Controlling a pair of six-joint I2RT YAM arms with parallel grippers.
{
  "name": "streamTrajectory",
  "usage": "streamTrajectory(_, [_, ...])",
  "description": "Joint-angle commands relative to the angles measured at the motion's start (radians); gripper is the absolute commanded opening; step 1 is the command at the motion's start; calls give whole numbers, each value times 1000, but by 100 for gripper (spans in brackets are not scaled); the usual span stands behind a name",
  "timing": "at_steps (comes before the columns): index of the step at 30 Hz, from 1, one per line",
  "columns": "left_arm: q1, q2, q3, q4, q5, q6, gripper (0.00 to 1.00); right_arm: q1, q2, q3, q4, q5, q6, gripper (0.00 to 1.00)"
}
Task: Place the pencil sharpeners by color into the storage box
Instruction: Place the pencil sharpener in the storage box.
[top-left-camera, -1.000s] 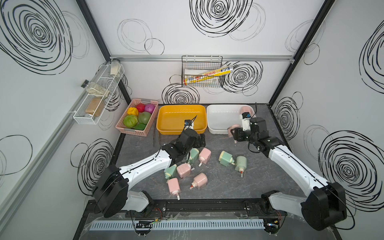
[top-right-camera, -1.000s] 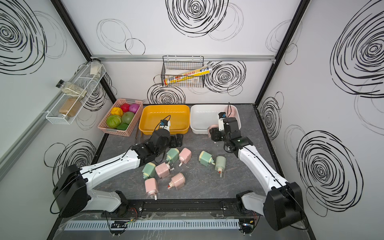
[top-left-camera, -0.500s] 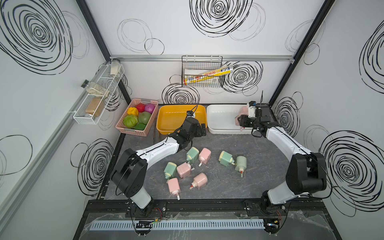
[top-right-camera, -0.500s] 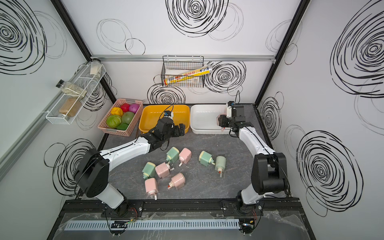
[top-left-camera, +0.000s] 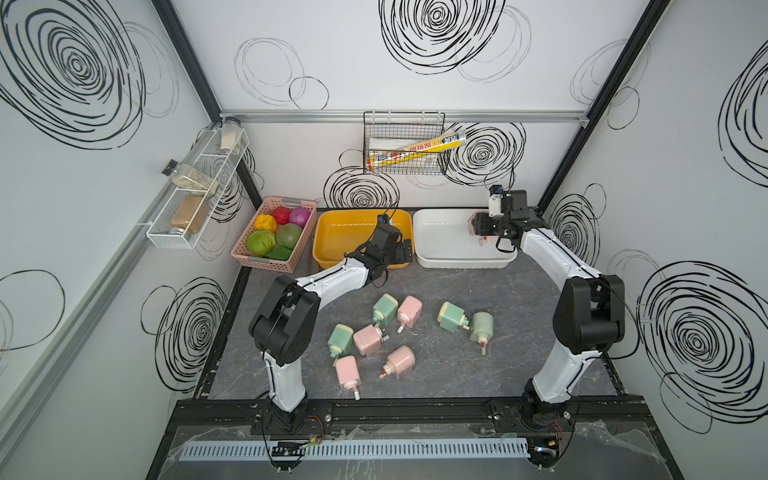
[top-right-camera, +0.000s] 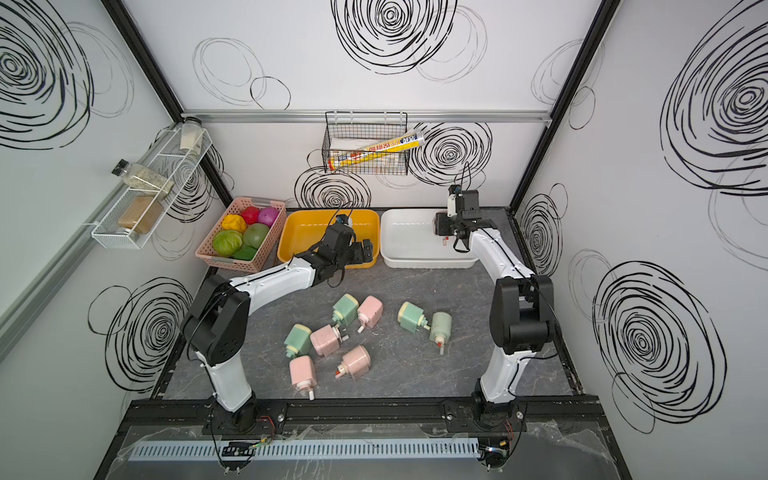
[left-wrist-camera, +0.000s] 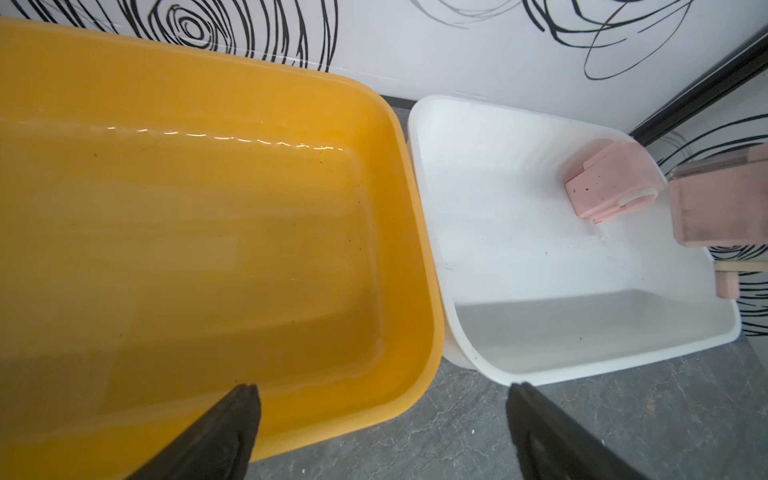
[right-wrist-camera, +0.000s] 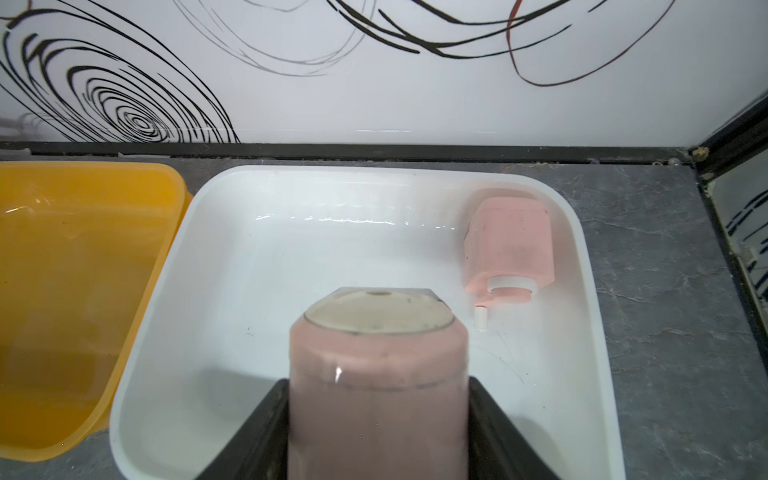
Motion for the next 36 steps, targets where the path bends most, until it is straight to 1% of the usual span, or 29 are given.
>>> streamTrajectory(1, [11, 60, 80, -13, 33, 34, 99, 15, 58, 96, -72, 72, -28, 0])
streamTrajectory(4, [16, 70, 69, 32, 23, 24, 99, 32, 124, 171, -111, 131, -54, 0])
streamTrajectory(7, [11, 84, 80, 44, 6, 51, 99, 44, 198, 259, -166, 150, -68, 0])
streamTrajectory(10, [9, 112, 111, 25, 5, 68, 99, 60, 263, 335, -204, 193, -85, 0])
streamTrajectory(15, [10, 137, 129, 19, 7, 59, 99, 77, 360, 453, -265, 275, -97, 0])
streamTrajectory(19, [11, 175, 179, -35, 17, 47, 99, 83, 433, 539, -321, 337, -93, 0])
streamTrajectory(21, [11, 187, 186, -38, 26, 46, 99, 83, 457, 570, -336, 344, -92, 0])
streamTrajectory(24, [13, 202, 193, -40, -9, 34, 99, 86, 480, 592, -330, 346, -97, 0])
streamTrajectory(25, [16, 212, 206, -44, -4, 34, 99, 87, 491, 603, -332, 350, -98, 0])
streamTrajectory(27, [20, 241, 249, -65, 20, 39, 99, 87, 513, 637, -346, 355, -99, 0])
streamTrajectory(31, [19, 303, 353, -120, 22, 52, 99, 87, 560, 707, -362, 358, -97, 0])
streamTrajectory(36, [16, 324, 410, -115, 60, 63, 99, 88, 598, 742, -349, 387, -114, 0])
